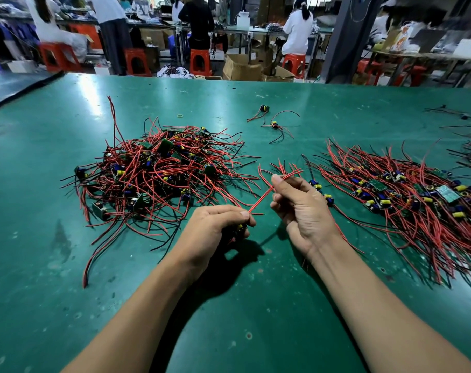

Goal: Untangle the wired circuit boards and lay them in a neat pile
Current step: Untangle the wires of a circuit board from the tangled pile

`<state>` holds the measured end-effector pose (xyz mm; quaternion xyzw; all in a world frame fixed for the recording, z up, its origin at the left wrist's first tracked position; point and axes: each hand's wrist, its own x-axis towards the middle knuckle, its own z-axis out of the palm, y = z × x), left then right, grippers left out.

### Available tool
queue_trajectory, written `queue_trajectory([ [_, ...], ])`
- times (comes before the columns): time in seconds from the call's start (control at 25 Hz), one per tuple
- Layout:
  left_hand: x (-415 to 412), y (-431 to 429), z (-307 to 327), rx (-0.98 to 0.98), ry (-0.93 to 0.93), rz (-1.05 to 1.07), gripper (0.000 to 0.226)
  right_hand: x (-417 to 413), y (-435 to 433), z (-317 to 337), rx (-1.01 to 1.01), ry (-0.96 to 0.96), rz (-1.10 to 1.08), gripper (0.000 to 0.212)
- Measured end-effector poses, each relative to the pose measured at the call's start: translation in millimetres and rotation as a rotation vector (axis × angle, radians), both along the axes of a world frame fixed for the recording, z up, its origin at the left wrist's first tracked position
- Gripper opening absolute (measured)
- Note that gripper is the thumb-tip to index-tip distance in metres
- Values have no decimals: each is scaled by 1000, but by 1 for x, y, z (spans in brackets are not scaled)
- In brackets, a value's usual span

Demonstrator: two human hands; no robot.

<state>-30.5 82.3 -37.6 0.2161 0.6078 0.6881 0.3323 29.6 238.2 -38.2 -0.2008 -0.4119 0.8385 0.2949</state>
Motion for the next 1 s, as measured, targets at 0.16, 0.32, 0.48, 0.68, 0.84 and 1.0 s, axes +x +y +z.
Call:
queue_trajectory([
  [0.16,0,0,0,4,-5,7,22,-2,3,-3,111,-6,-105,26],
  [0.32,1,0,0,13,-12,16,24,-2,3,-5,233,-25,-215,22],
  [0.48,2,1,1,10,-14,18,23,-1,6,-5,384,-34,-330,23],
  [0.68,2,1,1,27,-47,51,22,1,11,-7,458,-53,-336,25],
  [0.84,2,2,2,32,-39,83,18,2,16,-5,393,-75,-277,24],
  [1.0,2,1,0,34,-26,142,21,0,14,-3,178,-75,-178,24],
])
